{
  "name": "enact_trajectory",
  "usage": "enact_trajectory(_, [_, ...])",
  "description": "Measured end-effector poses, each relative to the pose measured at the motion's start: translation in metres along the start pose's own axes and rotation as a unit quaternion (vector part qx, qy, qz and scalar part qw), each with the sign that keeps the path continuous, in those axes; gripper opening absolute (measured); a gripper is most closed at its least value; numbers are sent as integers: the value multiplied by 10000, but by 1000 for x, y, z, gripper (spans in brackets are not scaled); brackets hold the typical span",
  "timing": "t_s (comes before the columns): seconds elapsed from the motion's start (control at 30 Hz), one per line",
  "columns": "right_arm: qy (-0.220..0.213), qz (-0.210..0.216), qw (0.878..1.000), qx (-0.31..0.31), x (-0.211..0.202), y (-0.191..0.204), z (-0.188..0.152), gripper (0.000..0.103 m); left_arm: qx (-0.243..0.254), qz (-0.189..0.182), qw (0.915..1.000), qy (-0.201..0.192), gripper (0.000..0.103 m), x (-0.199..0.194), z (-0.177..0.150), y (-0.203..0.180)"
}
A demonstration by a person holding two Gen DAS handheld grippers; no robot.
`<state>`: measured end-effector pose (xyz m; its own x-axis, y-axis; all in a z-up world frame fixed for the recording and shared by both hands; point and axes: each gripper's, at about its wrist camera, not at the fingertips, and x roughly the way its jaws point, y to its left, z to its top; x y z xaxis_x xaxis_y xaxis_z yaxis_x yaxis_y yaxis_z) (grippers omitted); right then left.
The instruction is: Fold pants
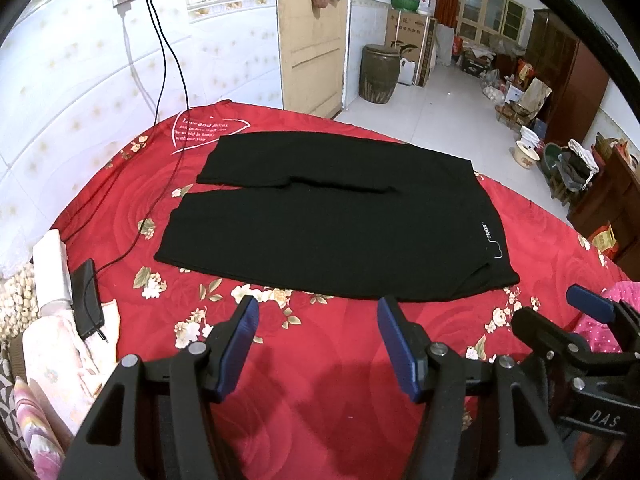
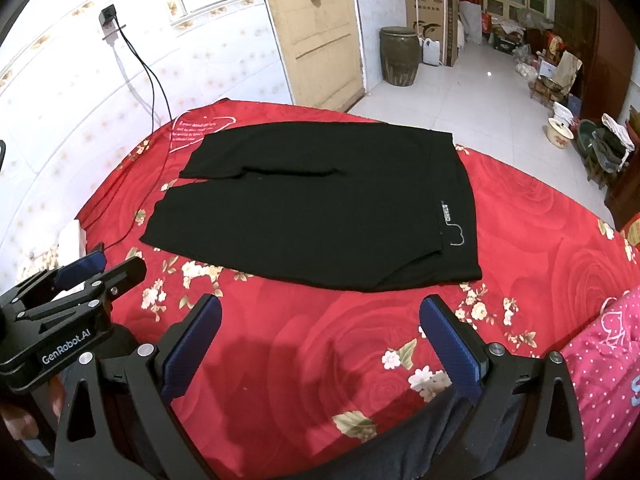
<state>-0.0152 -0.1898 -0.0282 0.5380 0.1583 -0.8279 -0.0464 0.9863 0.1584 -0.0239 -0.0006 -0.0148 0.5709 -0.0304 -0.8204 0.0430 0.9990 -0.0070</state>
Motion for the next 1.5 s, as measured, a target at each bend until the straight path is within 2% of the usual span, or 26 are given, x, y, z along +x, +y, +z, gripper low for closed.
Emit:
enact_trajectory(0.57, [270, 101, 9996, -64, 24, -1, 0, 99, 98, -8, 9998, 187, 64, 24, -2, -1])
enact_trajectory(0.93, [557, 167, 9983, -10, 65, -10, 14, 99, 143, -48, 9986, 507, 64, 67, 11, 3])
enact_trajectory(1.1, [782, 274, 9965, 78, 104, -19, 32, 99, 169, -62, 9979, 619, 64, 103, 28, 11])
enact_trajectory(1.27, [932, 514, 9943, 32, 153, -27, 66, 98, 206, -122, 9976, 651, 64, 146, 56, 21])
enact_trajectory(1.5, [718, 734, 9944, -235, 213, -41, 124, 98, 322, -132, 9976, 590, 64, 209, 109, 38])
